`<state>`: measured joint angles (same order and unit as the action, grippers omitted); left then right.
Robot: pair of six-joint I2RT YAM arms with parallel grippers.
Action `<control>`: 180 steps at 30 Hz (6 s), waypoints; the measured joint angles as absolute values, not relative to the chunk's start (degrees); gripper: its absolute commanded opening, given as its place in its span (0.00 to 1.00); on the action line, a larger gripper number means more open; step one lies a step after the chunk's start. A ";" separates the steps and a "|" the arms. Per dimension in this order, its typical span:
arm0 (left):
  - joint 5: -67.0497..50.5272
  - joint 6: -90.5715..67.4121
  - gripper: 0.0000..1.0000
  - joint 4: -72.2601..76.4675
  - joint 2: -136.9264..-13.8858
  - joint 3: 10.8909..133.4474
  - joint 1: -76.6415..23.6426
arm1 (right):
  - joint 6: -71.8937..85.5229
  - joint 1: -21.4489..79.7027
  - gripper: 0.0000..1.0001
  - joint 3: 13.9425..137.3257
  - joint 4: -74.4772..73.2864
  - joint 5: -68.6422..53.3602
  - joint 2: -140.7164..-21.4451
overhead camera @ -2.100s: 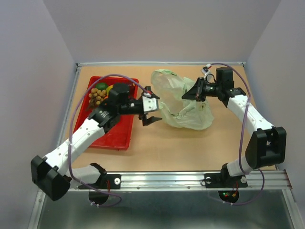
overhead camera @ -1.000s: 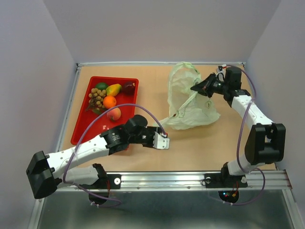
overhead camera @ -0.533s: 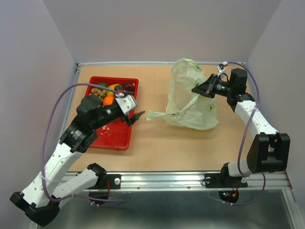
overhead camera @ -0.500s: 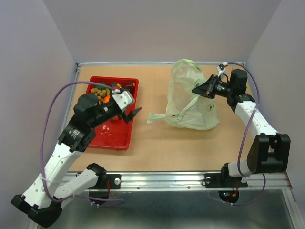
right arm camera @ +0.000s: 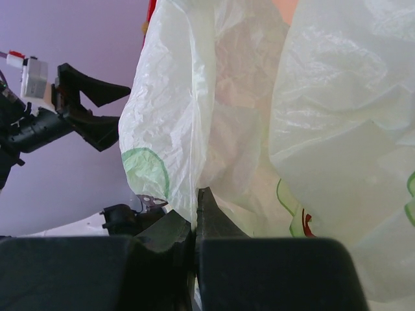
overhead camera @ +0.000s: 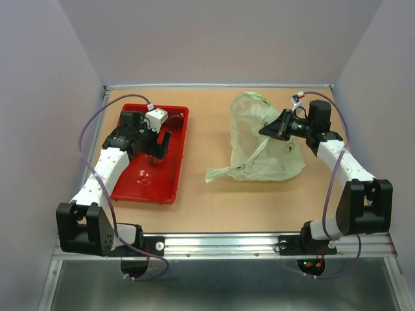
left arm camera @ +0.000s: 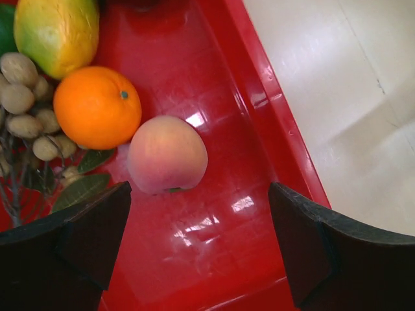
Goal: Place the fake fruits into the plastic bag and tie a complex knot
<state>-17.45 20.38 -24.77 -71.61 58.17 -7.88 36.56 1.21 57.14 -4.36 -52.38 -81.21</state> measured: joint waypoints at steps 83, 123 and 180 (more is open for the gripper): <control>-21.21 -8.80 0.99 -6.31 -83.66 63.51 -25.41 | 98.89 6.09 0.00 42.48 54.48 -63.75 -88.88; -34.83 -28.32 0.86 14.87 -81.47 44.62 -27.40 | 97.32 6.09 0.01 42.48 54.50 -65.10 -88.88; -41.58 -19.55 0.64 -10.46 -92.05 71.79 -23.29 | 27.20 1.65 0.00 73.06 -38.06 -53.54 -96.77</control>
<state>-41.58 -19.55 -10.46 -92.05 71.79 -23.29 27.20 1.65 73.06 -38.06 -53.54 -96.77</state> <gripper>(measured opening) 0.300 0.012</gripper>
